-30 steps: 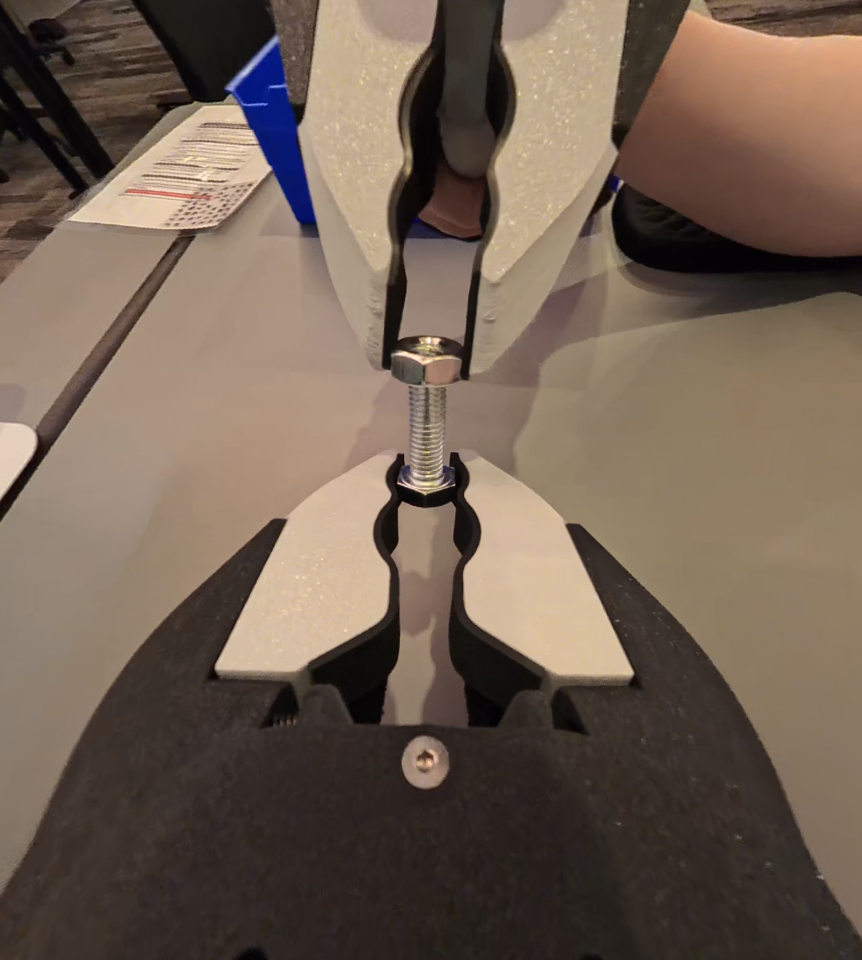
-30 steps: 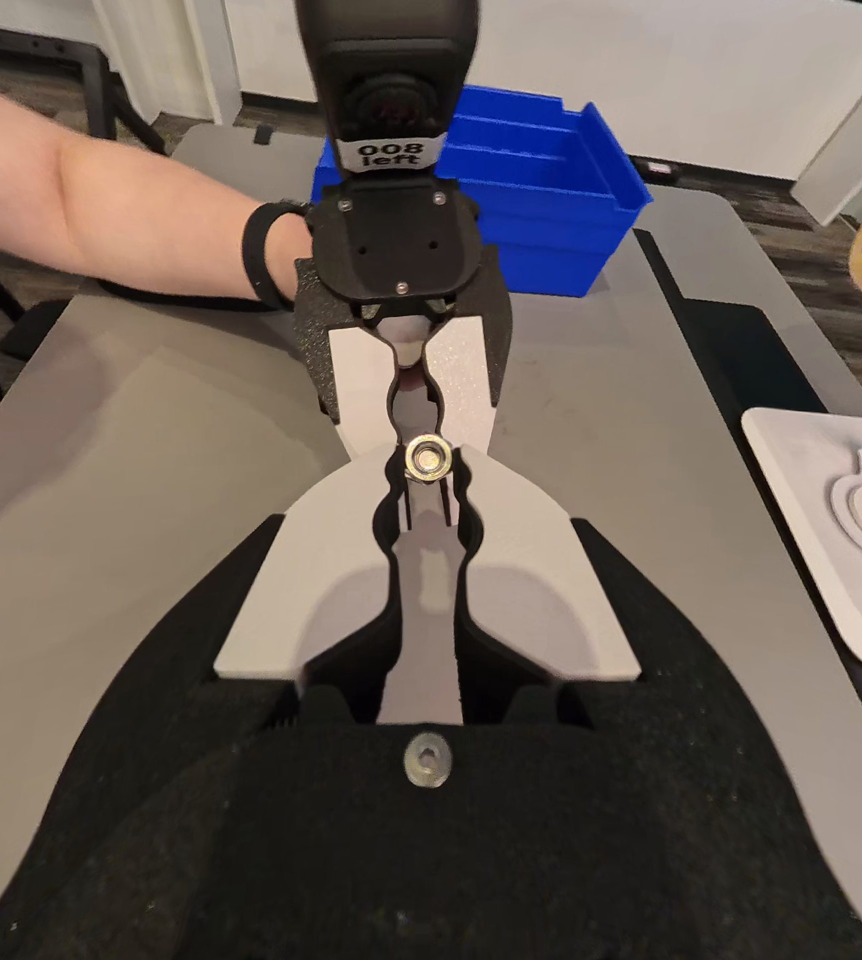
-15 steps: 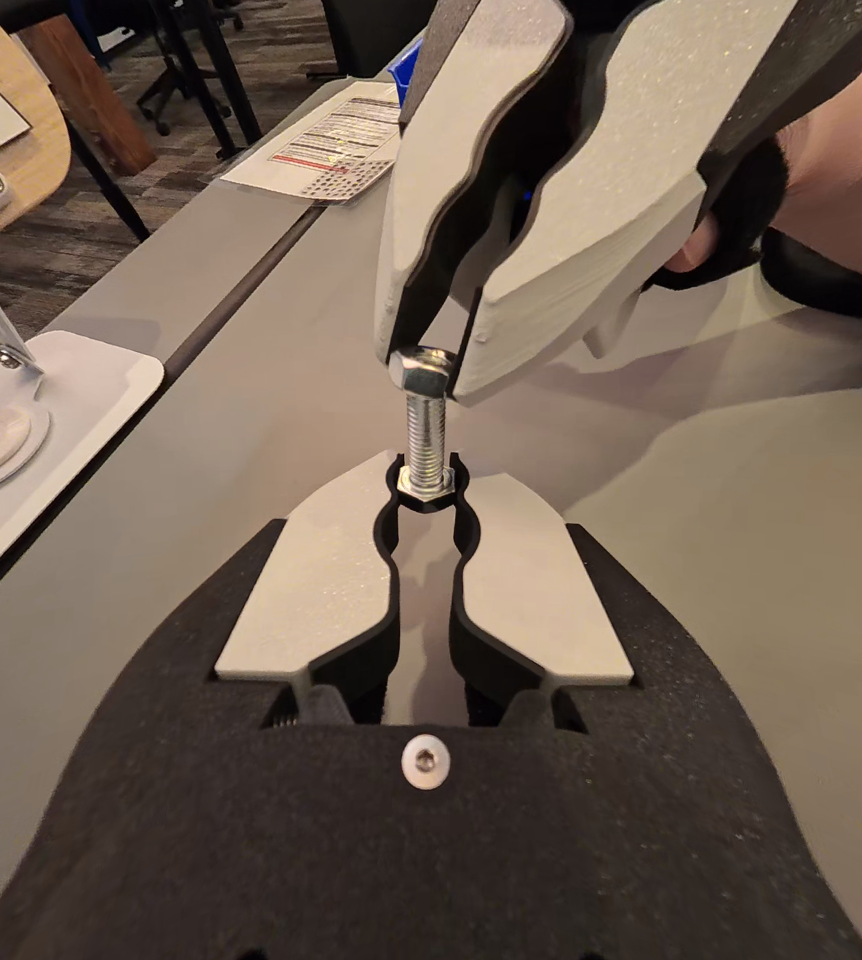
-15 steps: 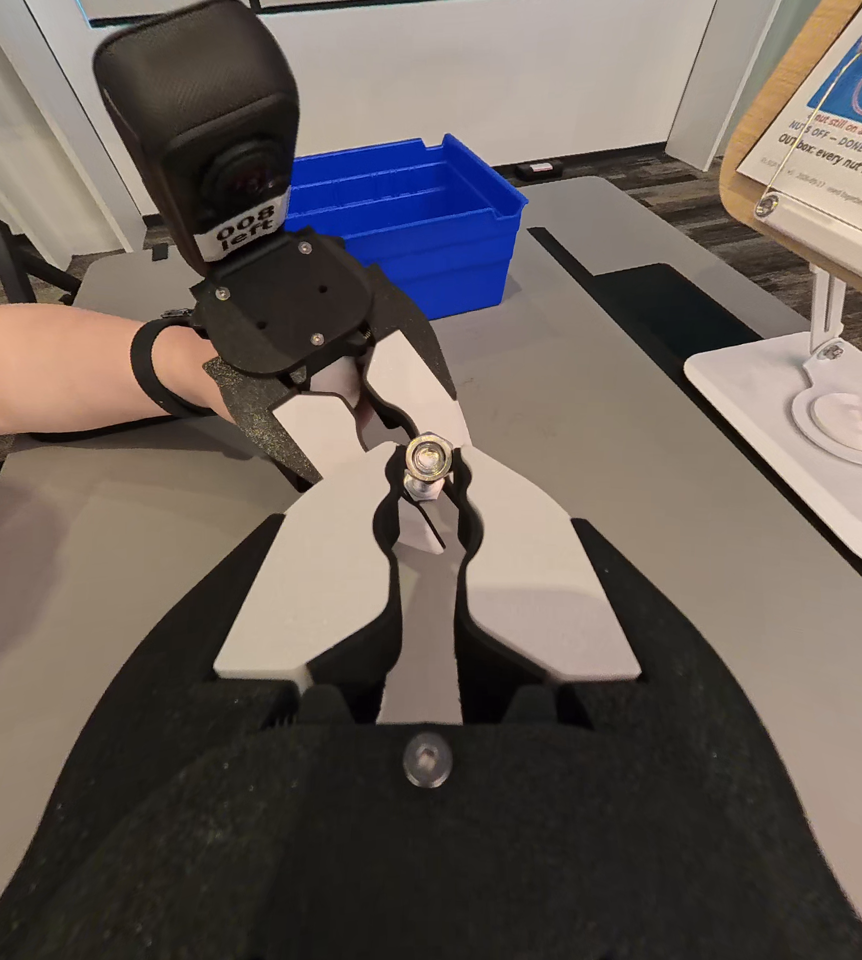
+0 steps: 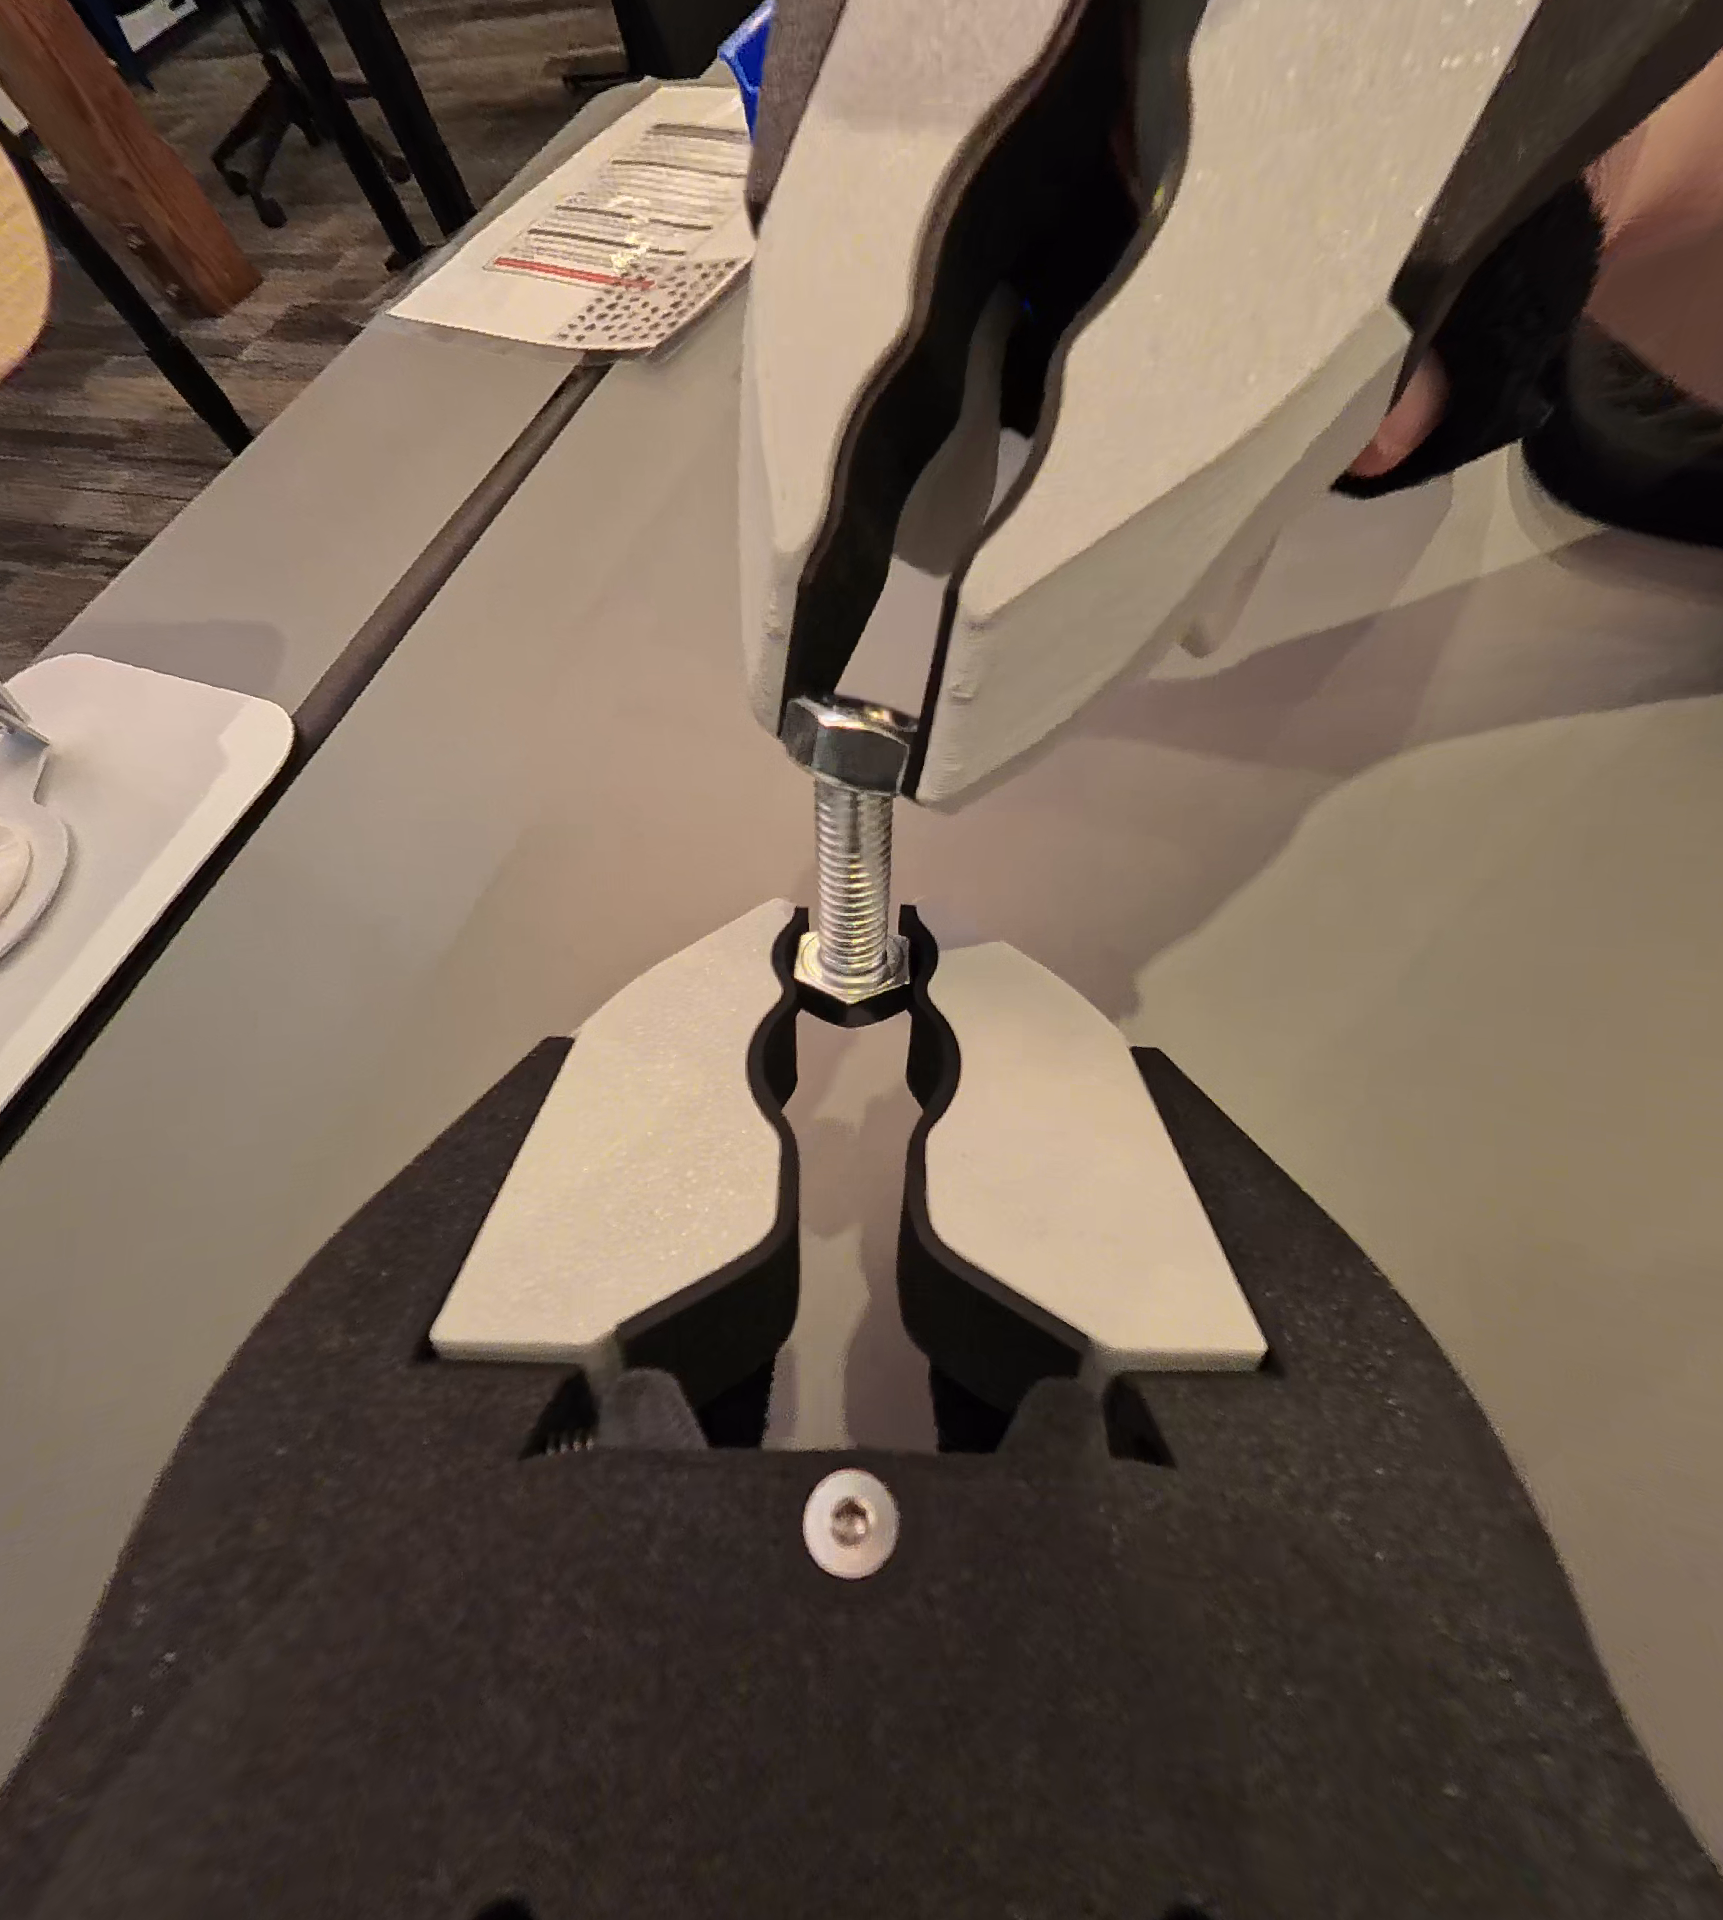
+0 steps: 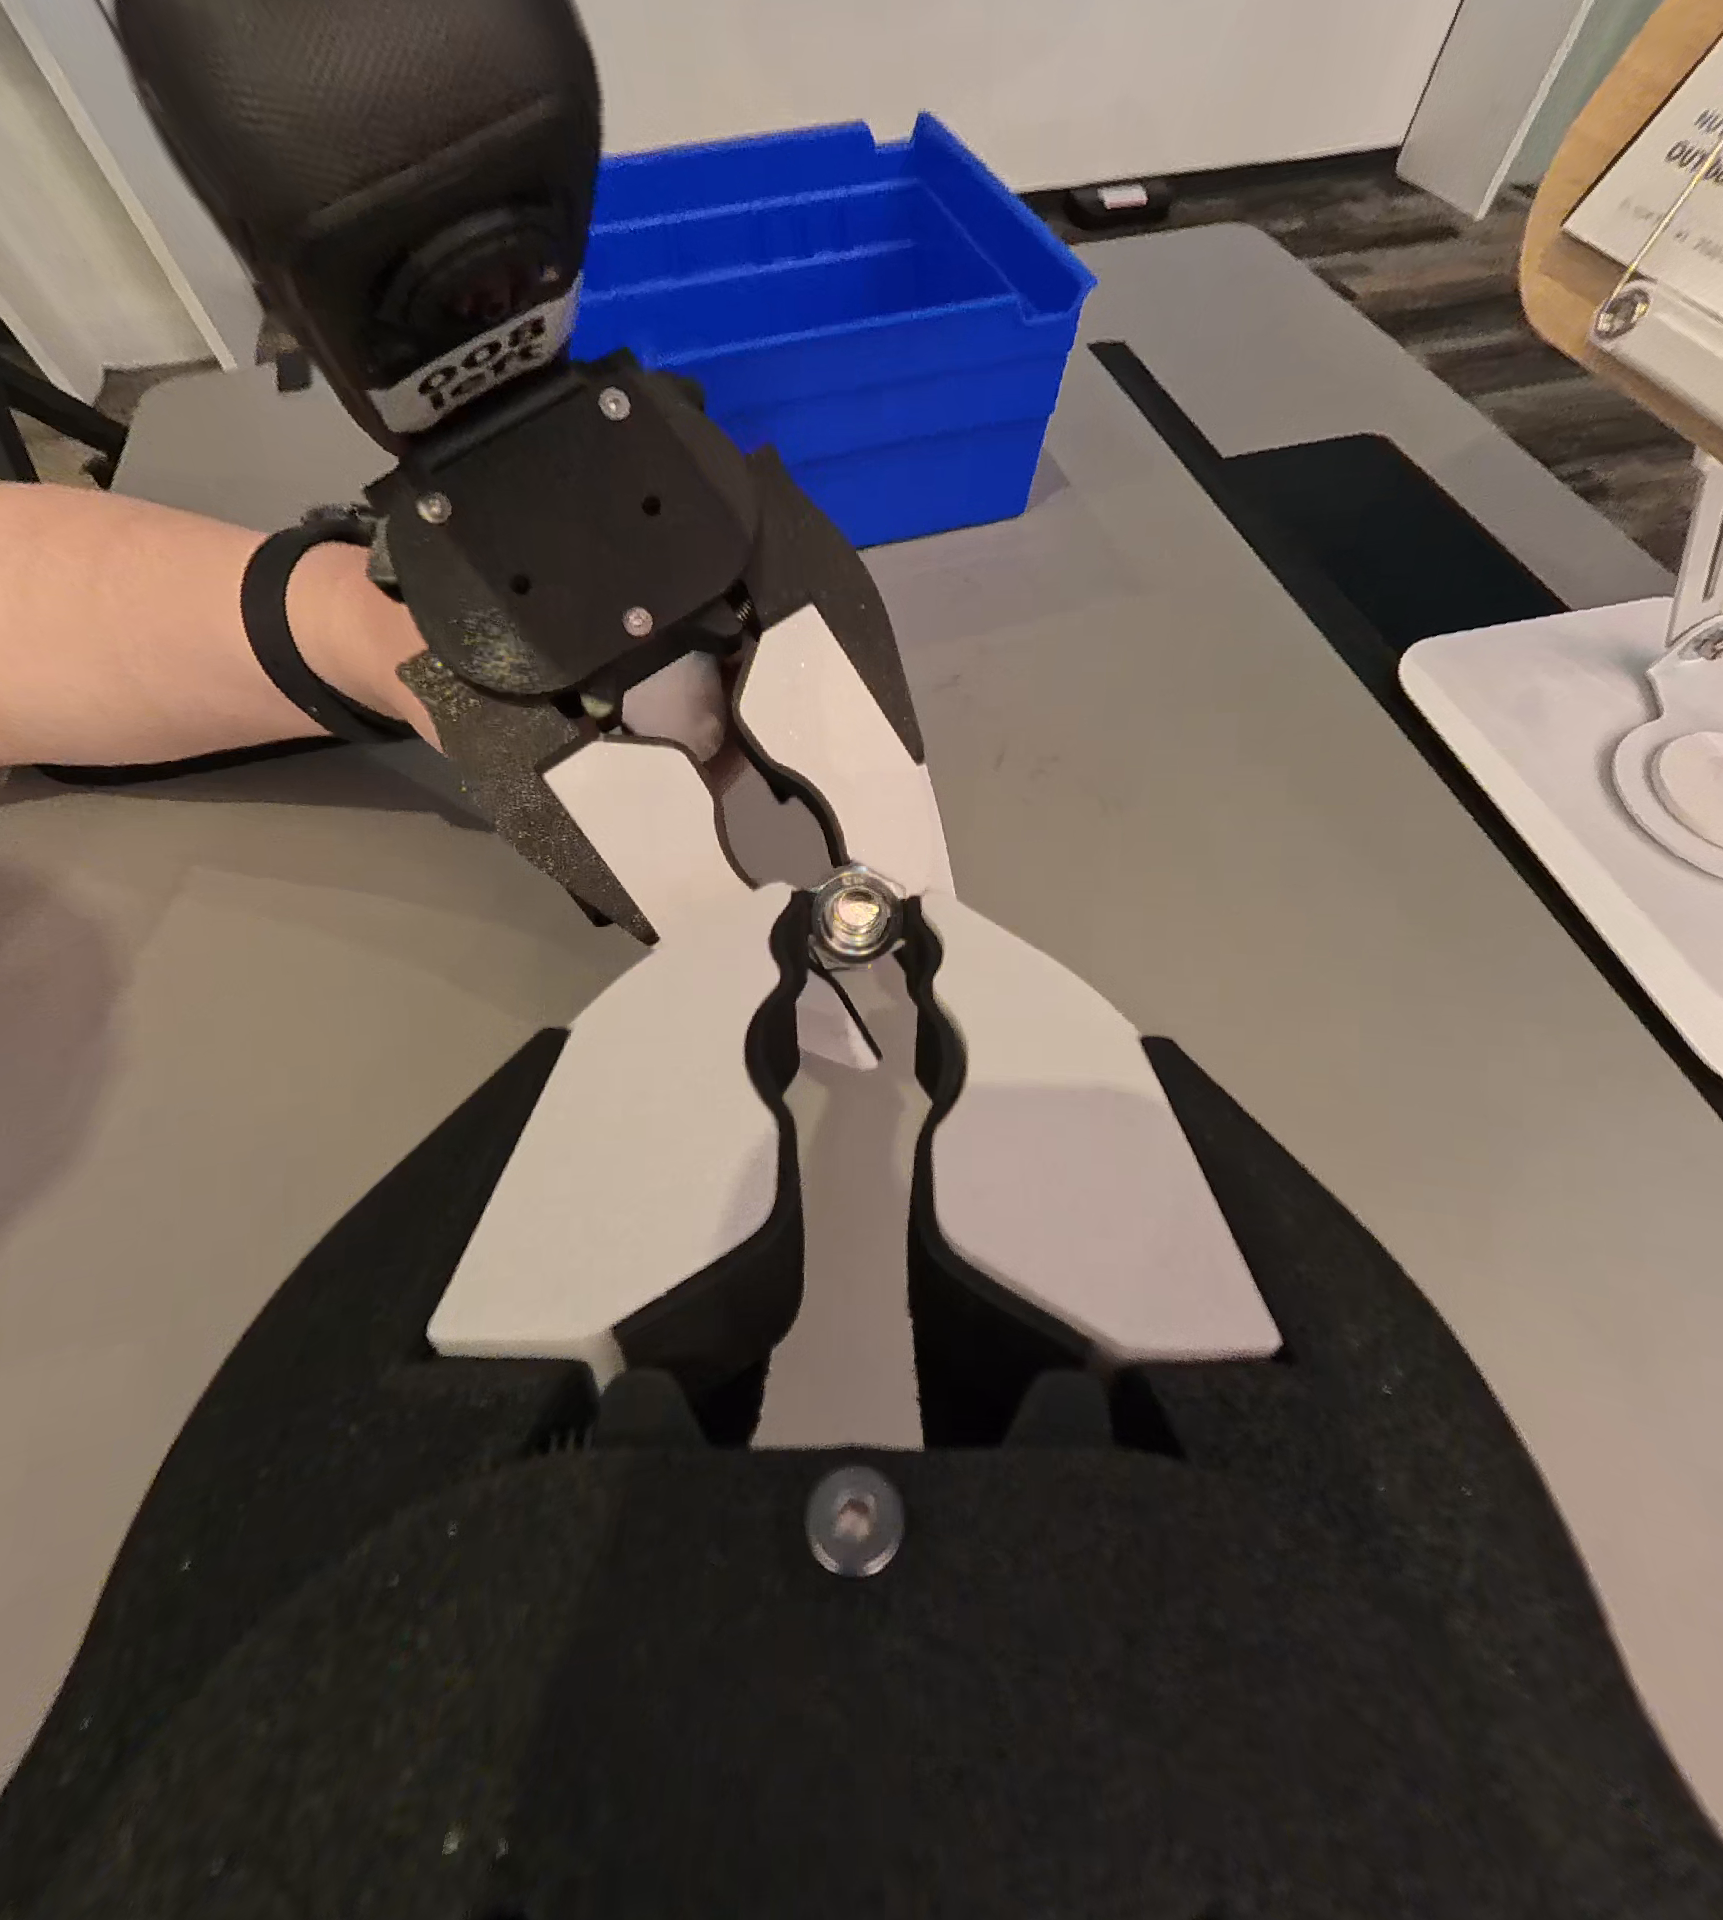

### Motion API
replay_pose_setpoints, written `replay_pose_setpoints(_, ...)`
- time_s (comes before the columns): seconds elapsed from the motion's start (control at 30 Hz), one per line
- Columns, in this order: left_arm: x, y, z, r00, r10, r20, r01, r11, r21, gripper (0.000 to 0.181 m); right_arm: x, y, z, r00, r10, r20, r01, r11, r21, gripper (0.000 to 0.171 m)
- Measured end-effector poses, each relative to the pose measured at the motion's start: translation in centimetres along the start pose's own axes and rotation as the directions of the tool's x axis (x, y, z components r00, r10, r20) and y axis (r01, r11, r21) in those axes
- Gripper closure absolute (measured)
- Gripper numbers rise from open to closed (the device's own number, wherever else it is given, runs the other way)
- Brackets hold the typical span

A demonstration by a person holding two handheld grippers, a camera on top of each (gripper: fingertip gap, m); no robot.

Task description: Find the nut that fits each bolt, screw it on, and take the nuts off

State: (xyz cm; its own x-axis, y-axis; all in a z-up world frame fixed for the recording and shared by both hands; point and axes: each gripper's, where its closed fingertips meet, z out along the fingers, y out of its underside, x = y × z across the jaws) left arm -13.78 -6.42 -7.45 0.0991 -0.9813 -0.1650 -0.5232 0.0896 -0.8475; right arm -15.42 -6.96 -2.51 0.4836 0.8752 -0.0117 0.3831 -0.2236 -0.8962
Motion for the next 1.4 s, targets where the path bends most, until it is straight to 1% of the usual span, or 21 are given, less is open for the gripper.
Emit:
replay_pose_setpoints(0.17,-0.6,0.5,0.1,0.996,0.043,0.08,-0.038,0.998,-0.059,0.165,0.2,0.1,0.4,0.997,0.073,-0.02,-0.074,0.997,-0.01,0.154)
replay_pose_setpoints(0.33,-0.8,1.1,0.3,0.983,0.133,0.128,-0.116,0.985,-0.131,0.165,0.0,0.8,0.5,0.992,0.12,-0.037,-0.123,0.99,-0.074,0.154)
replay_pose_setpoints(0.4,-0.4,1.1,0.4,0.984,0.138,0.115,-0.122,0.983,-0.137,0.165,-0.3,0.9,0.4,0.993,0.119,-0.027,-0.121,0.987,-0.101,0.154)
replay_pose_setpoints(0.5,0.1,1.4,0.7,0.982,0.165,0.092,-0.149,0.976,-0.162,0.165,-0.6,1.5,0.2,0.998,0.069,-0.015,-0.07,0.985,-0.159,0.154)
replay_pose_setpoints(0.67,0.4,1.7,0.9,0.976,0.199,0.093,-0.178,0.964,-0.196,0.166,-0.9,2.3,0.0,0.995,0.093,-0.023,-0.096,0.97,-0.223,0.154)
replay_pose_setpoints(0.8,1.0,2.1,1.3,0.976,0.208,0.061,-0.19,0.959,-0.211,0.166,-1.0,3.1,-0.3,0.998,0.05,-0.032,-0.057,0.955,-0.291,0.154)
replay_pose_setpoints(1.07,1.7,2.2,1.3,0.985,0.174,0.001,-0.17,0.965,-0.201,0.166,-1.3,3.4,-0.4,0.999,0.048,0.021,-0.039,0.955,-0.295,0.154)
replay_pose_setpoints(1.27,3.0,2.6,1.7,0.983,0.166,-0.075,-0.178,0.962,-0.205,0.166,-1.9,4.1,-0.6,0.994,-0.089,0.069,0.108,0.935,-0.339,0.154)
replay_pose_setpoints(1.4,2.4,2.7,1.6,0.987,0.155,-0.046,-0.161,0.962,-0.219,0.165,-1.5,3.9,-0.3,0.999,-0.023,0.037,0.034,0.945,-0.325,0.154)
